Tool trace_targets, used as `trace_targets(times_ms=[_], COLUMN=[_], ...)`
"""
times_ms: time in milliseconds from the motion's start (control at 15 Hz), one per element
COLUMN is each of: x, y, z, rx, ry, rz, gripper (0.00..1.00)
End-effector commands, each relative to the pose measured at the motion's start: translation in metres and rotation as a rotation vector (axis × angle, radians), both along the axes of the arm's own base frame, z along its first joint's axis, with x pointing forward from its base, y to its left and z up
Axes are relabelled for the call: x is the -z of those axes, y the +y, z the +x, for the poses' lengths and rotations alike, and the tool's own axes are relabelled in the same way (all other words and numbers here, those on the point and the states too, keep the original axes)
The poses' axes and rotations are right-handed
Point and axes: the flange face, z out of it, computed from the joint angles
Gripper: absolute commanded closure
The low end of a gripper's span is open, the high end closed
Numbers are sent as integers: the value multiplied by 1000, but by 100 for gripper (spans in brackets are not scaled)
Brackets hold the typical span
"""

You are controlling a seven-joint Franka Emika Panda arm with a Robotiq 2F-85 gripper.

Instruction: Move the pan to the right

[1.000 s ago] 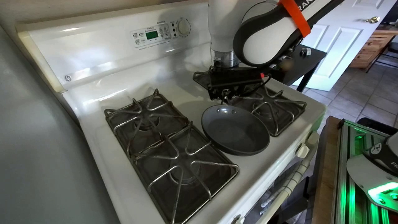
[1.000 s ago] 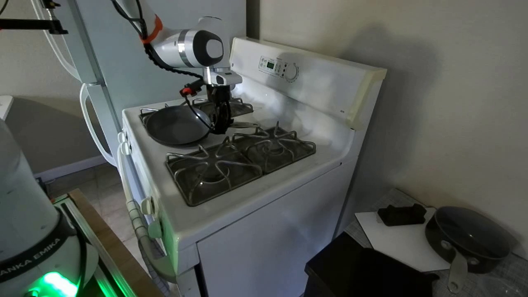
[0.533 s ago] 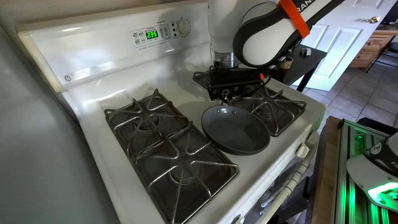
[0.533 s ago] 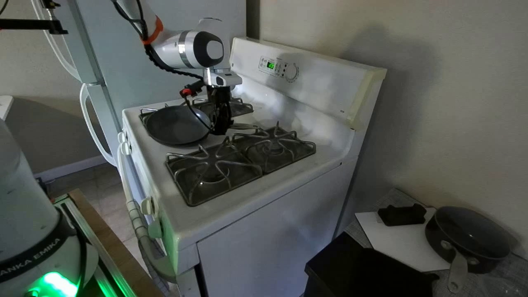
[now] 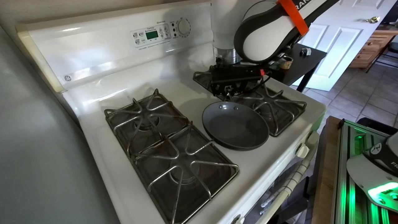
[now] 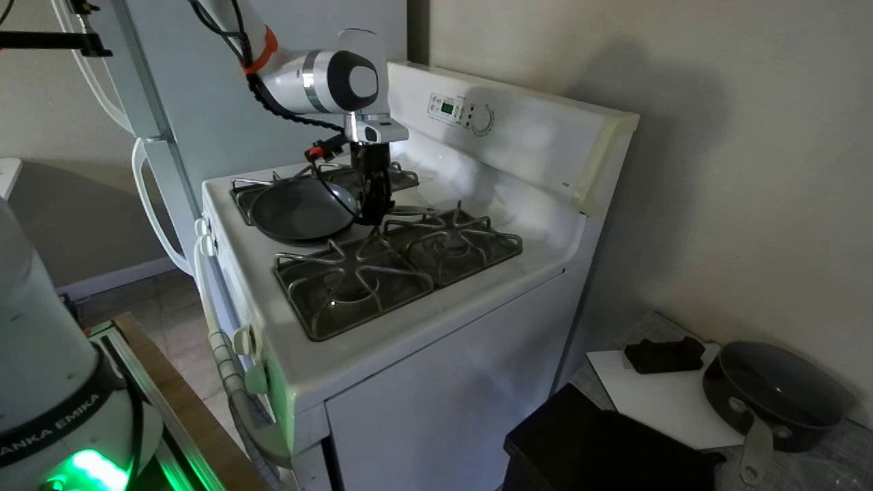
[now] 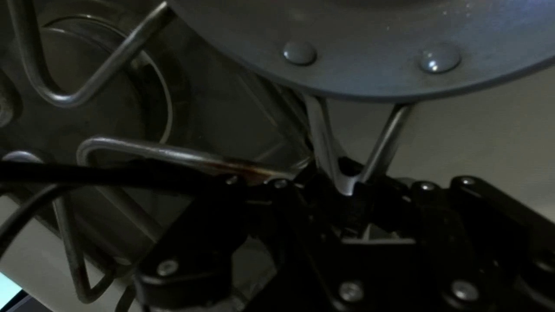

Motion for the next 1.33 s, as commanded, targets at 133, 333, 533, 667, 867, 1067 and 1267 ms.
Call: trace_targets(times_ms=[133,333,533,667,867,1067,1267], x=[-14,-18,-18,-19,-22,-28,-34], y=[-7,-10,-17,-21,-25,-27,-31], z=[-8,-14,-12,-9,-5,-4,-2], rx=[41,48,78,100,129,139,144], ry=[50,100,121,124,130,152,175], rz=[-44,-61,-87,-97,-108,-121,-141], gripper=[100,100,100,100,100,100,100])
